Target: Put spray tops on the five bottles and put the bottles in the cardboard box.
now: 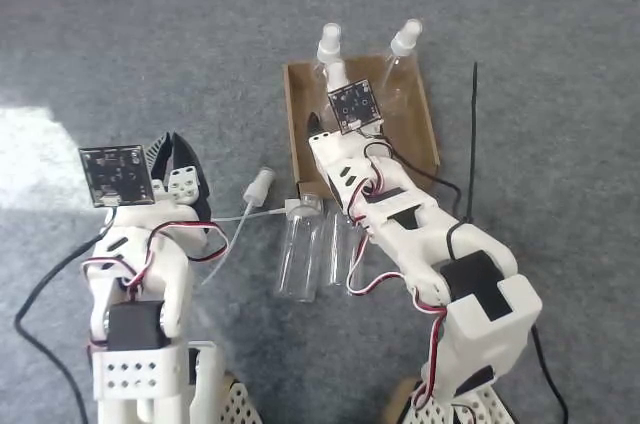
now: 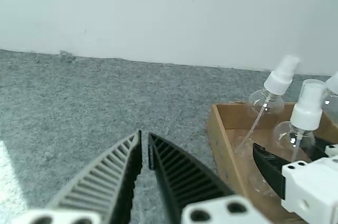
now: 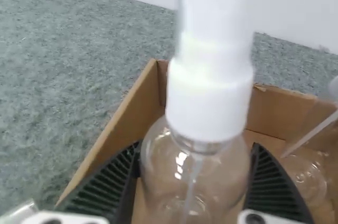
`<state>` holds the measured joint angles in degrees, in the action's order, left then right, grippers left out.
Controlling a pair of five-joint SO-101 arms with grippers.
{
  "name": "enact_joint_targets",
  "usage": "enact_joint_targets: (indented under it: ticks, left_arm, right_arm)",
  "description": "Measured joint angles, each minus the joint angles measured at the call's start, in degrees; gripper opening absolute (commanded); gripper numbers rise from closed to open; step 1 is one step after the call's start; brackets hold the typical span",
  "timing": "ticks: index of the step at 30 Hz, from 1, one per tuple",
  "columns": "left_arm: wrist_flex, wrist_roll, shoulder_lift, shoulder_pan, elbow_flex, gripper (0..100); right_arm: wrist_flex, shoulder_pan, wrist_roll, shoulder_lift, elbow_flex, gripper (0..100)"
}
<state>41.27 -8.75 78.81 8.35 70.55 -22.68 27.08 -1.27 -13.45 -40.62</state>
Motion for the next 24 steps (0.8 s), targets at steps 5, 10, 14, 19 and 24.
enact_joint_targets:
  ticks: [5, 10, 14, 19, 24]
  left_arm:
    - [0.00, 0.00, 0.00, 0.00, 0.00, 1]
    - [0.00, 0.00, 0.00, 0.00, 0.00, 1]
    - [0.00, 0.00, 0.00, 0.00, 0.00, 1]
    - [0.00, 0.00, 0.00, 0.00, 0.00, 1]
    - [0.00, 0.00, 0.00, 0.00, 0.00, 1]
  right_arm:
    - [0.00, 0.00, -0.09, 0.00, 0.00, 25.3]
    - [0.00, 1.05, -0.26, 0.00, 0.00, 31.0]
    - [0.00, 0.79, -0.26, 0.00, 0.00, 40.6]
    - [2.20, 1.05, -0.26, 0.35, -0.09, 41.0]
    - [2.55, 0.97, -0.35, 1.41, -0.09, 41.0]
